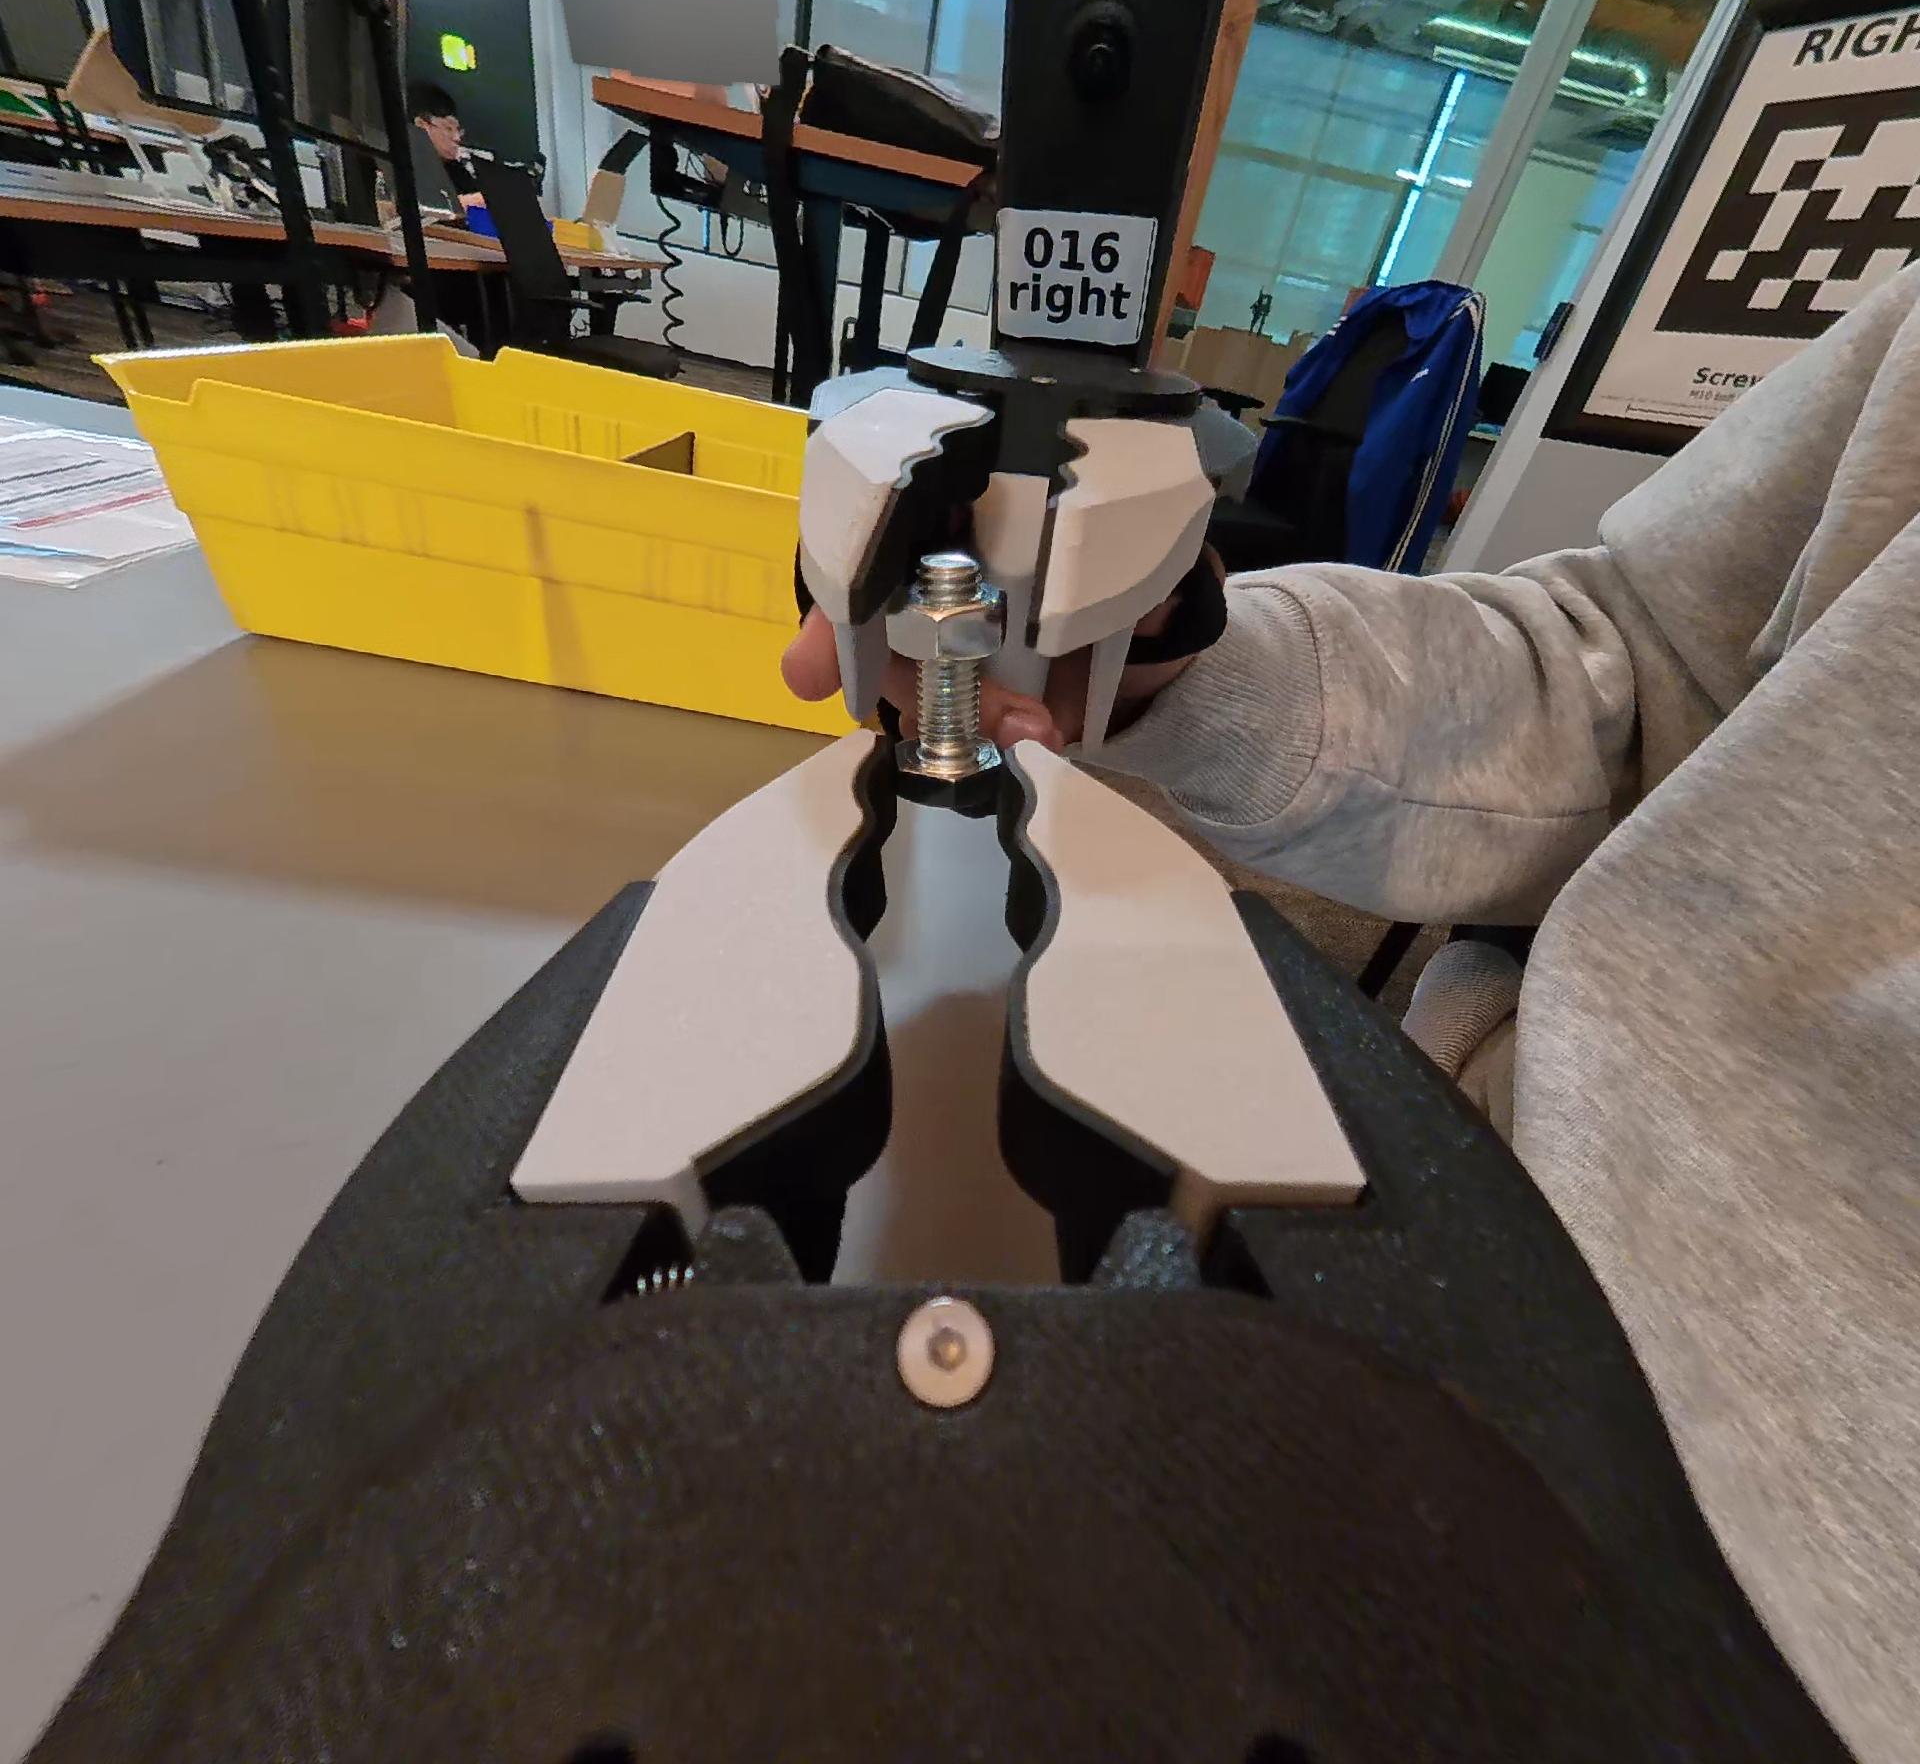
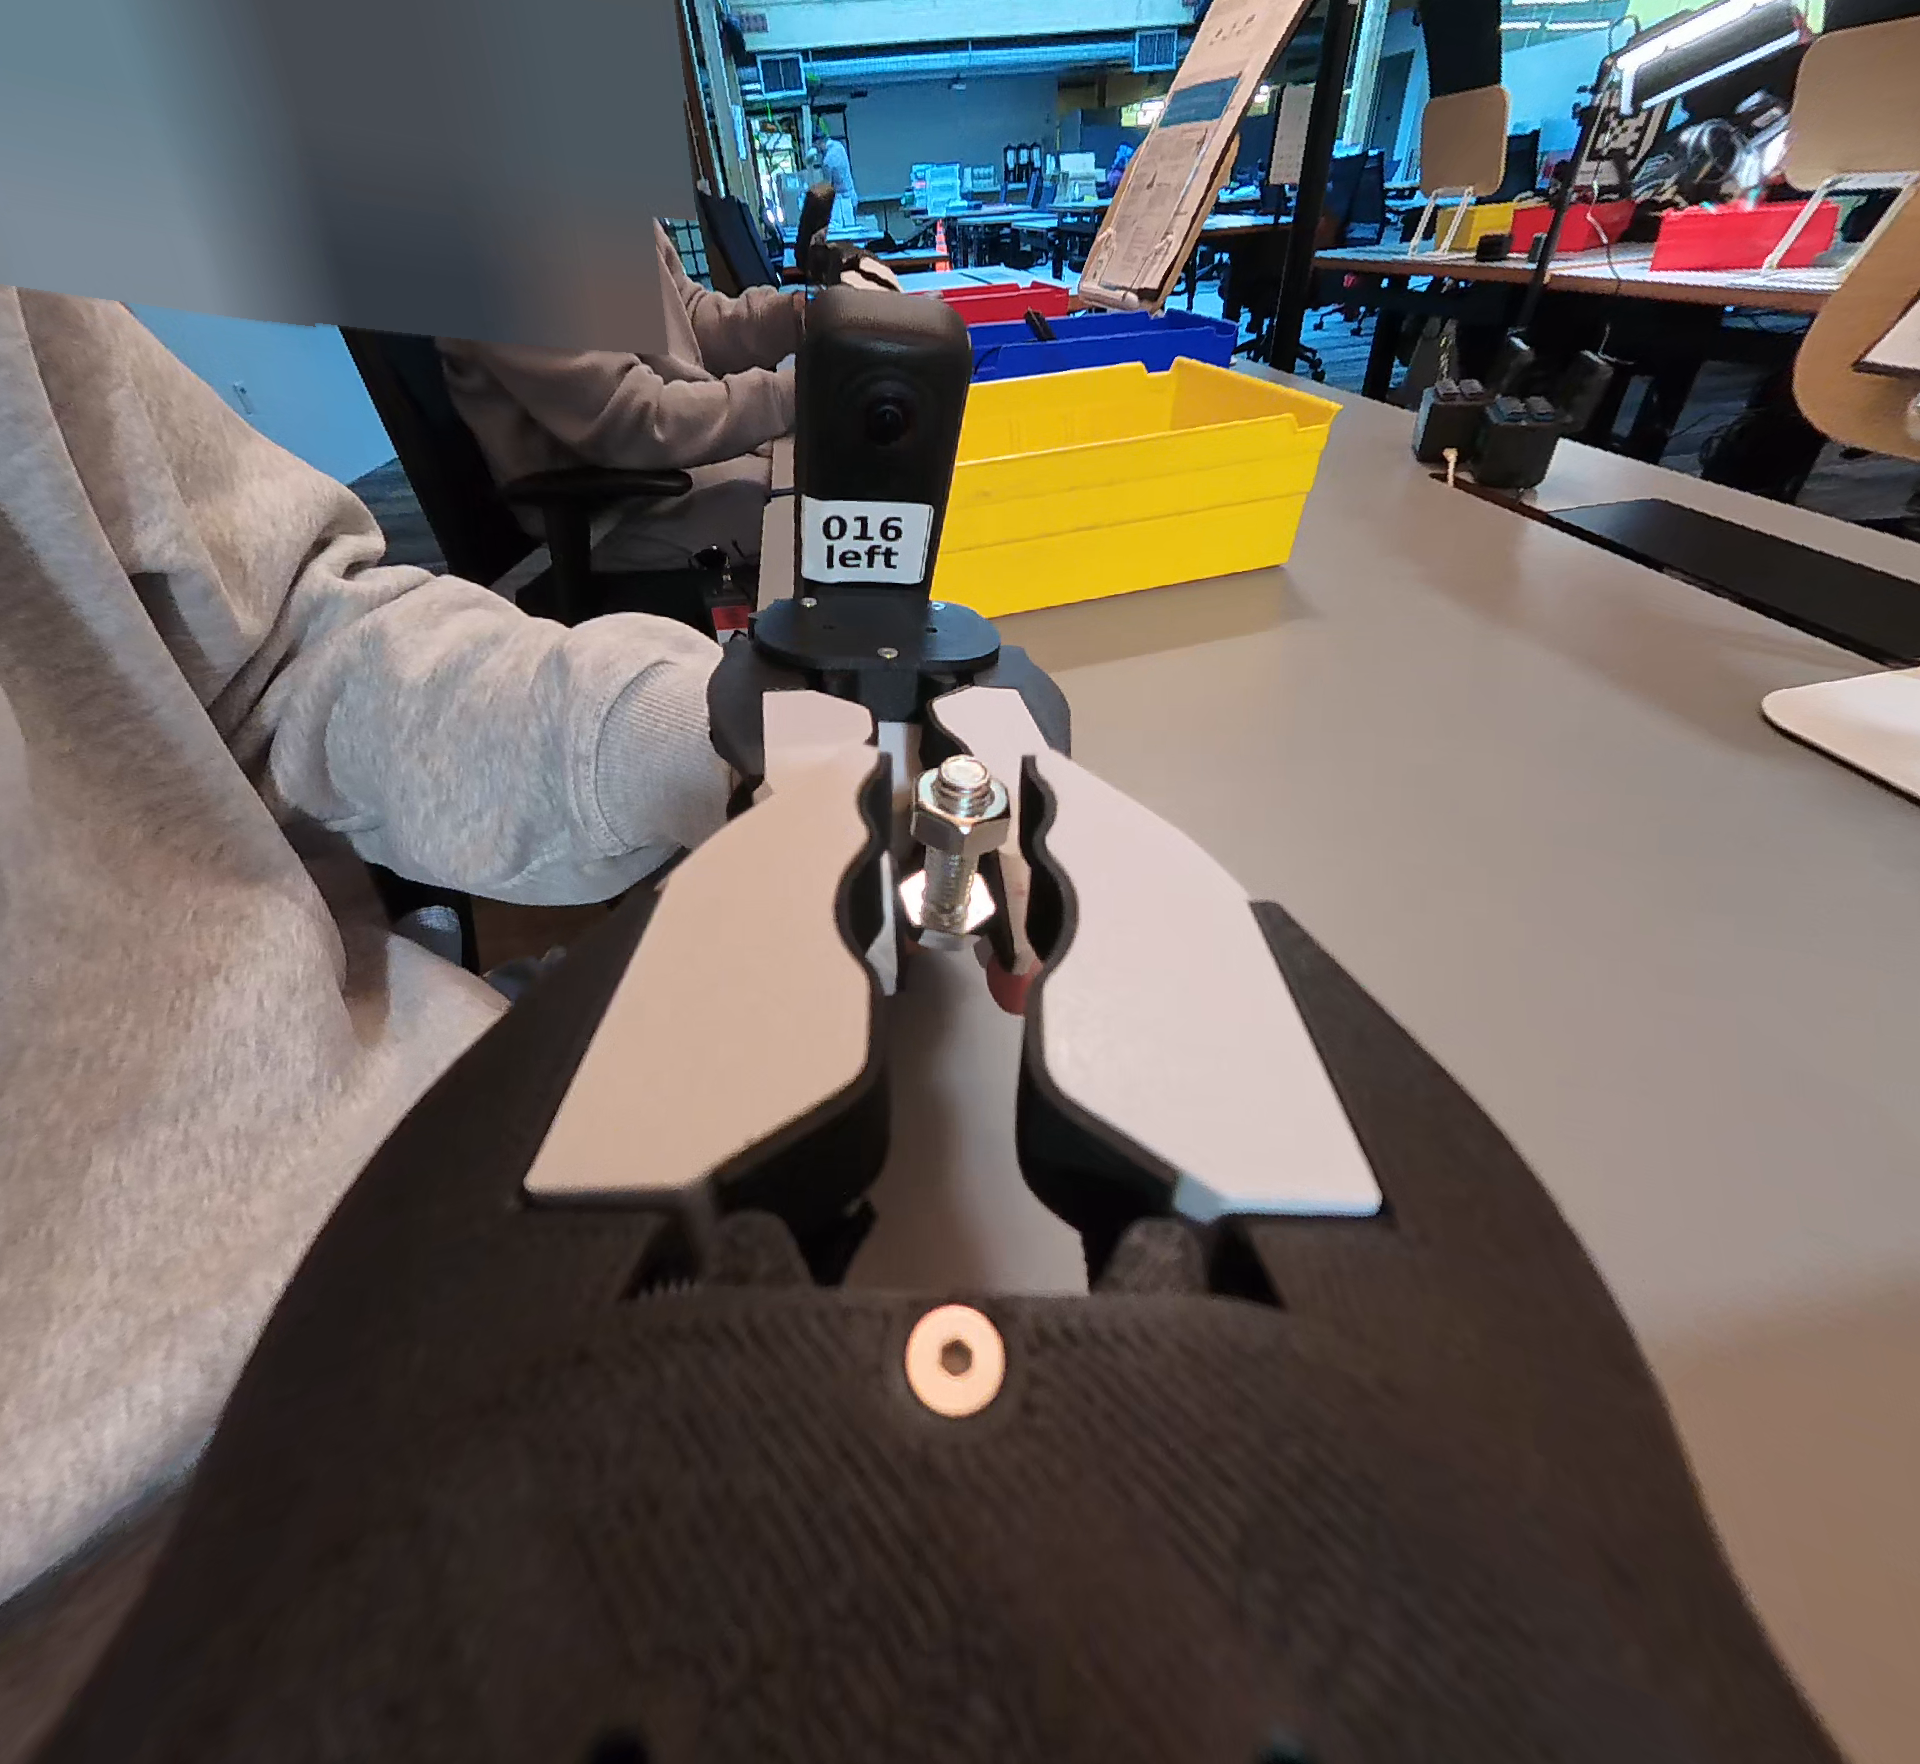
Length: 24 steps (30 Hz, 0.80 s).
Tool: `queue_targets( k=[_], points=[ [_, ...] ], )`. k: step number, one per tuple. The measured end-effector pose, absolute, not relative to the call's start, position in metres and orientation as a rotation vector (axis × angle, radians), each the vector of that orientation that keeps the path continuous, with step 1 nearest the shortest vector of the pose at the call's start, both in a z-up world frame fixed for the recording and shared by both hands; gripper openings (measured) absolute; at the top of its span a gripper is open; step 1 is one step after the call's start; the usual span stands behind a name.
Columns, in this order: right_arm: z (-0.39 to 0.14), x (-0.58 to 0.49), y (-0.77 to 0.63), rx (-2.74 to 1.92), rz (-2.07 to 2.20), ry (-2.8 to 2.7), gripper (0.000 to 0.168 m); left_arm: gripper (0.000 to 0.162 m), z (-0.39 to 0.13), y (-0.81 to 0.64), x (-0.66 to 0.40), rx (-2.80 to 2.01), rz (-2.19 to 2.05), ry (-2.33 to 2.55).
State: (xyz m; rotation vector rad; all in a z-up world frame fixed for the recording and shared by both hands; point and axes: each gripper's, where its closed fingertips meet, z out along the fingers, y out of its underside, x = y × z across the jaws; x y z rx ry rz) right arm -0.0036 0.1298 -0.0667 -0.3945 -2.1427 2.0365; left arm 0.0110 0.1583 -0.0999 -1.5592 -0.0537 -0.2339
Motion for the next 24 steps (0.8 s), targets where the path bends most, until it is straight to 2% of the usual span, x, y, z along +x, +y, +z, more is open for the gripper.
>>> queue_targets(
  k=[16,21,24],
  points=[
    [-0.0714,-0.0056,0.1310,-0.412,2.005,-2.162,0.018,0.019,-0.1001,0.1603,0.0084,-1.560,-0.219,-0.075],
    [-0.0717,-0.0067,0.1319,-0.421,2.009,-2.155,0.018,0.028,-0.1006,0.1605,0.0048,-1.562,-0.189,-0.088],
    [-0.0712,-0.0072,0.1322,-0.424,2.009,-2.149,0.018,0.021,-0.0992,0.1596,0.0046,-1.552,-0.196,-0.088]
  ],
)
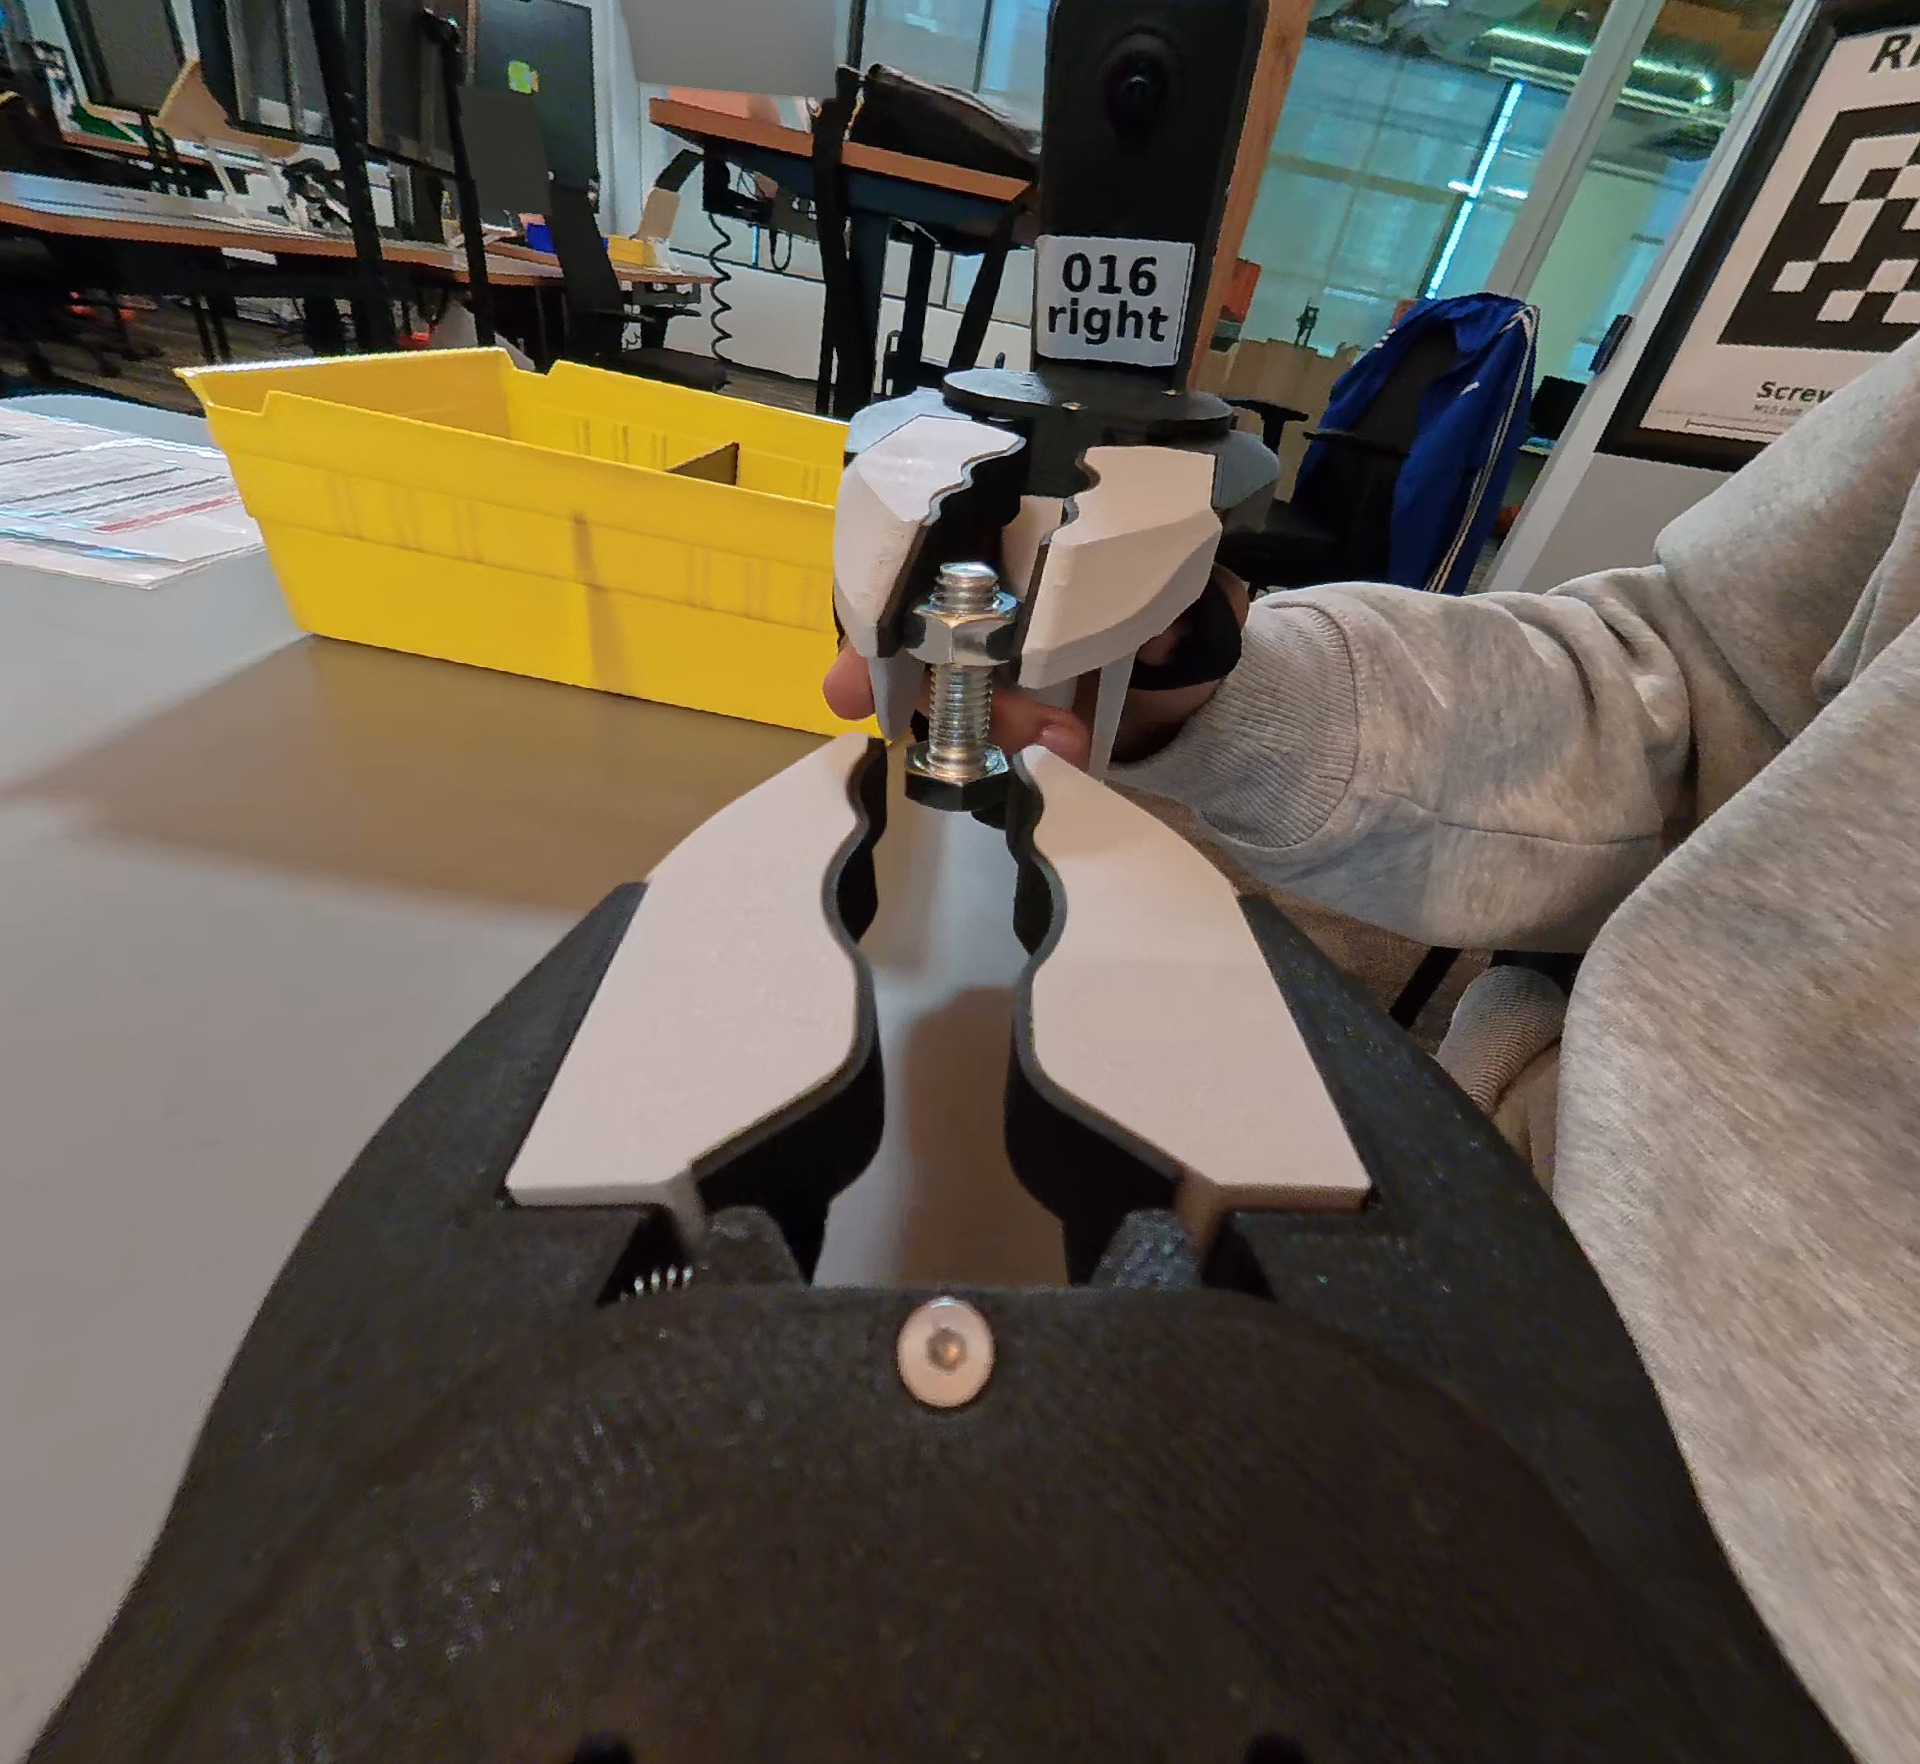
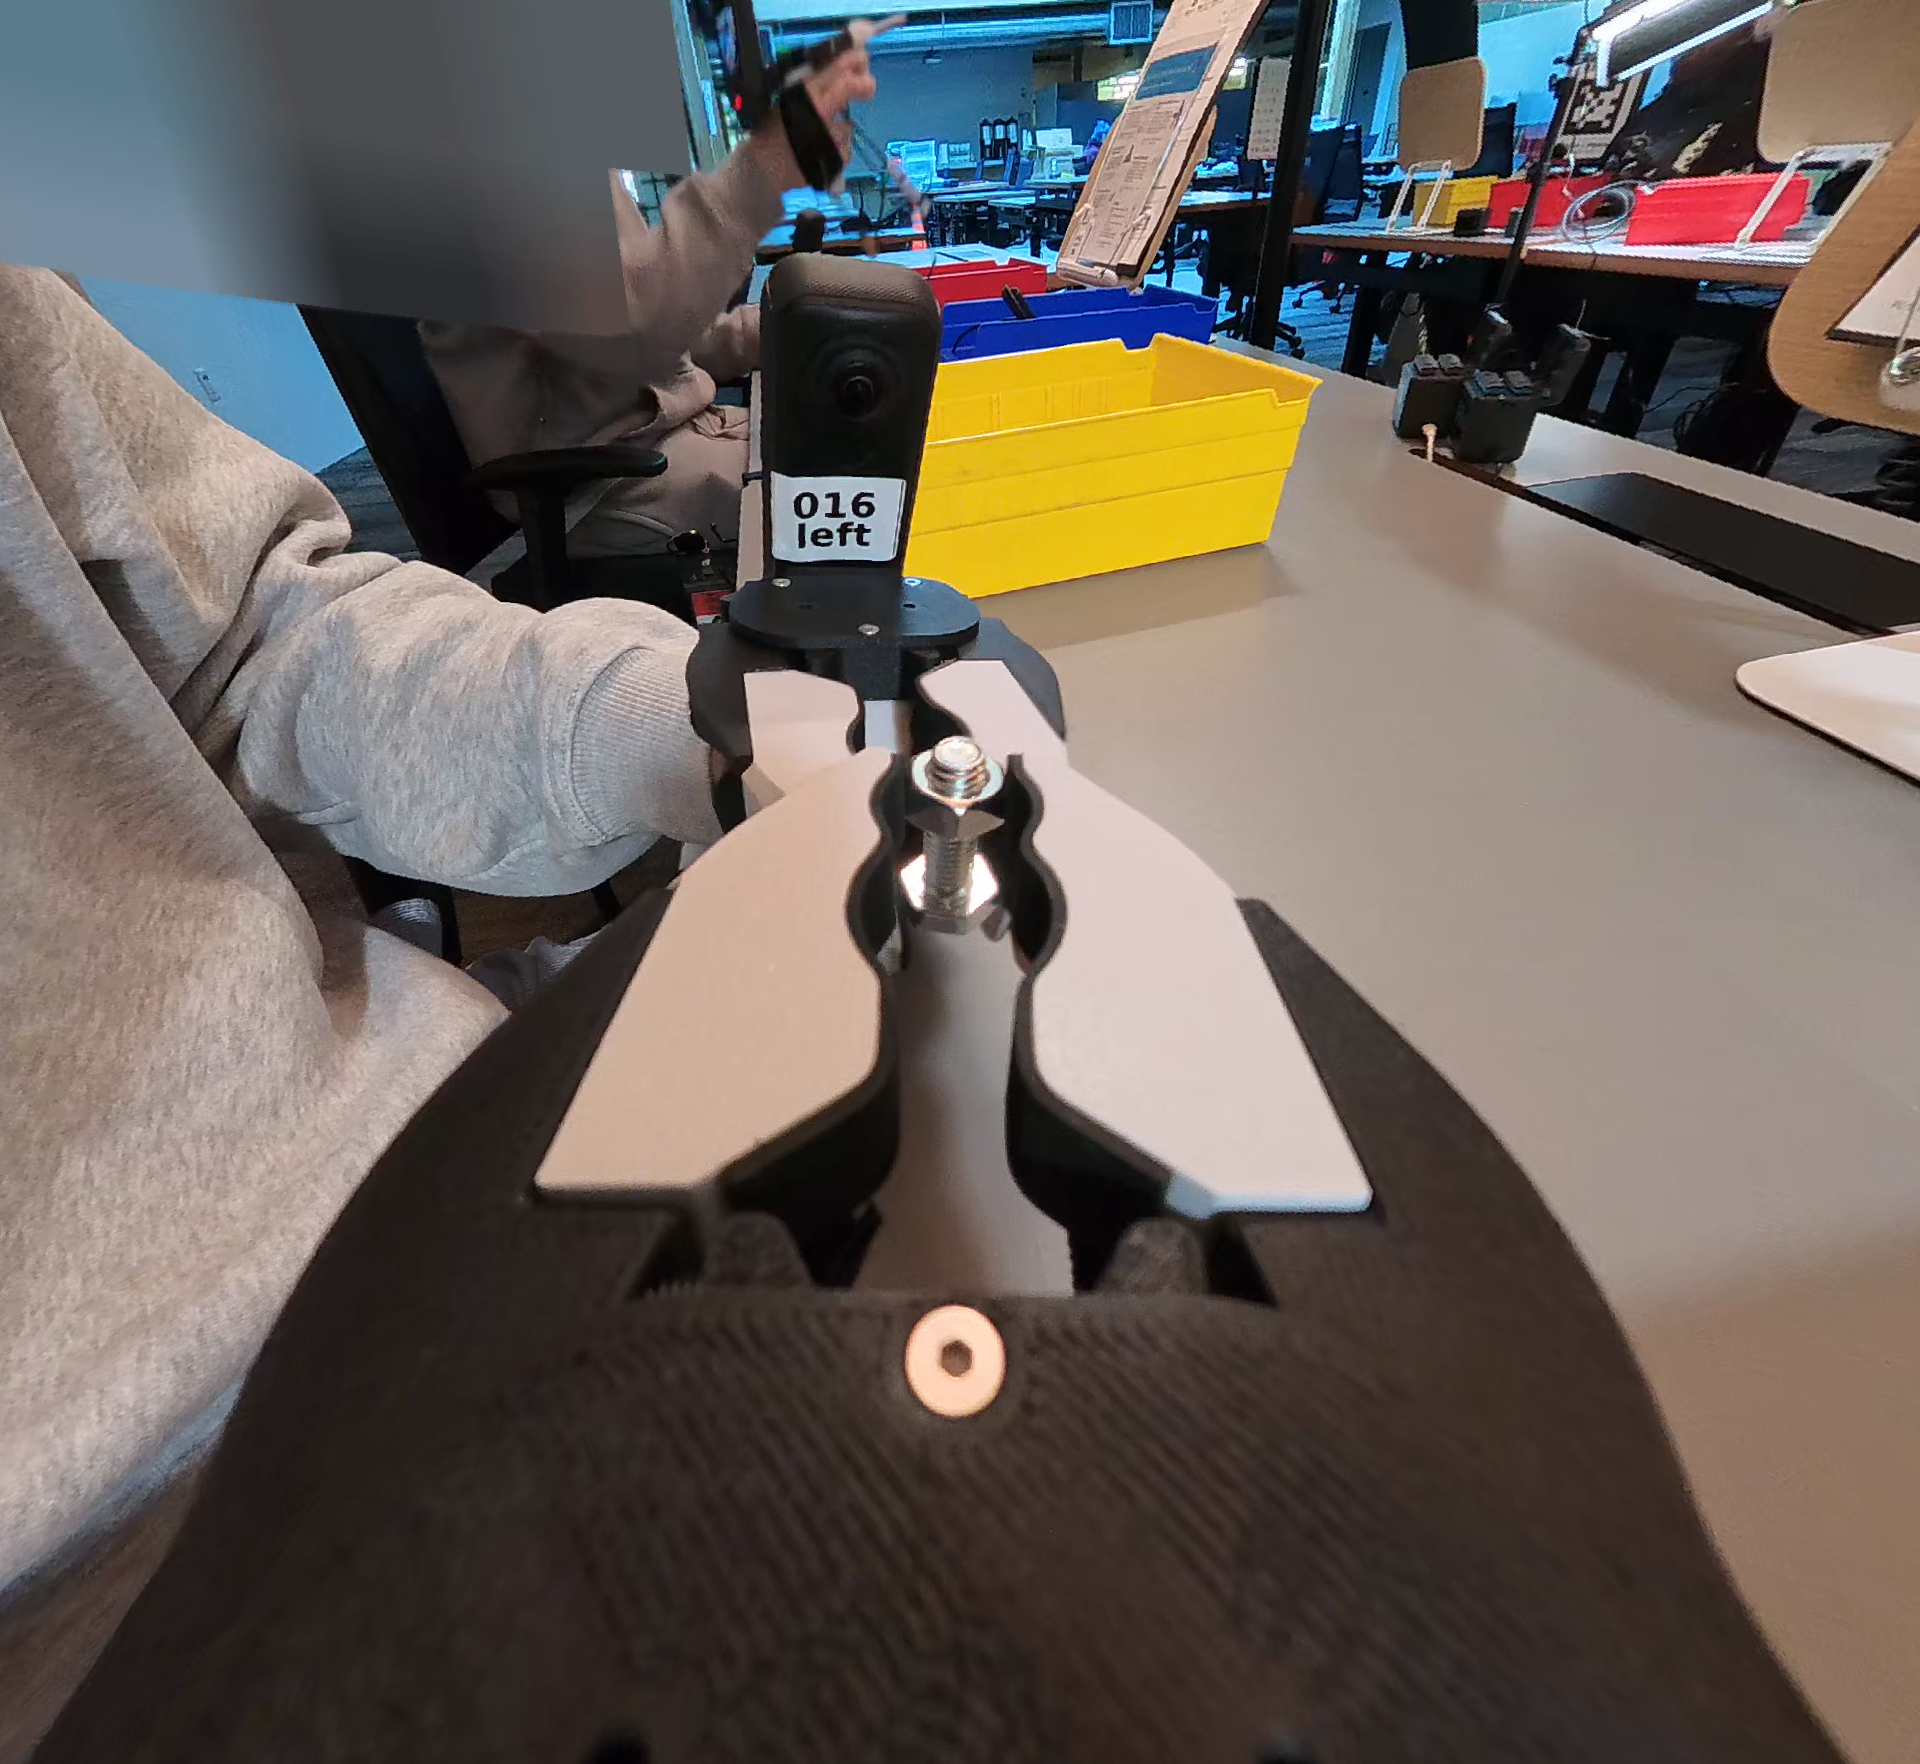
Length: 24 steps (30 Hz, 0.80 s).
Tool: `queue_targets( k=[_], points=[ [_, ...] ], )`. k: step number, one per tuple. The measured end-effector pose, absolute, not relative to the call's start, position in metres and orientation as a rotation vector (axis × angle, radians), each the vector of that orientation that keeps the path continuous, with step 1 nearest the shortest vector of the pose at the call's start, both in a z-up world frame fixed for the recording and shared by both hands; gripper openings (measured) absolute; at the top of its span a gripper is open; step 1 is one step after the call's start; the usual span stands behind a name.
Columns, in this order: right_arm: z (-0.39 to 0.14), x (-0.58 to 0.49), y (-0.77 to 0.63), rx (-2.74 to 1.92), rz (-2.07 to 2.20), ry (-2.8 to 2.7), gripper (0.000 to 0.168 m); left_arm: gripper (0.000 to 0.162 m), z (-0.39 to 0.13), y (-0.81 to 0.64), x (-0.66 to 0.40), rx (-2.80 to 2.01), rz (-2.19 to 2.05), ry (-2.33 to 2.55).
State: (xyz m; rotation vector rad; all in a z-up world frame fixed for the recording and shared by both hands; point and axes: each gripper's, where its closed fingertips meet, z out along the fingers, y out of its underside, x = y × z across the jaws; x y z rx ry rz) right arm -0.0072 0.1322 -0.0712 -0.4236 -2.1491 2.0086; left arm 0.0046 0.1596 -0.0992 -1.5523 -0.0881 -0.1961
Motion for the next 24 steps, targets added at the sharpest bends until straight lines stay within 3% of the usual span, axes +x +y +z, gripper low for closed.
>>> queue_targets(
  k=[14,24],
  points=[
    [-0.067,-0.009,0.133,-0.437,2.033,-2.108,0.019,0.019,-0.095,0.159,0.004,-1.528,-0.170,-0.075],
    [-0.060,-0.015,0.139,-0.473,2.056,-2.028,0.028,0.019,-0.094,0.158,0.001,-1.513,-0.145,-0.081]
  ],
)
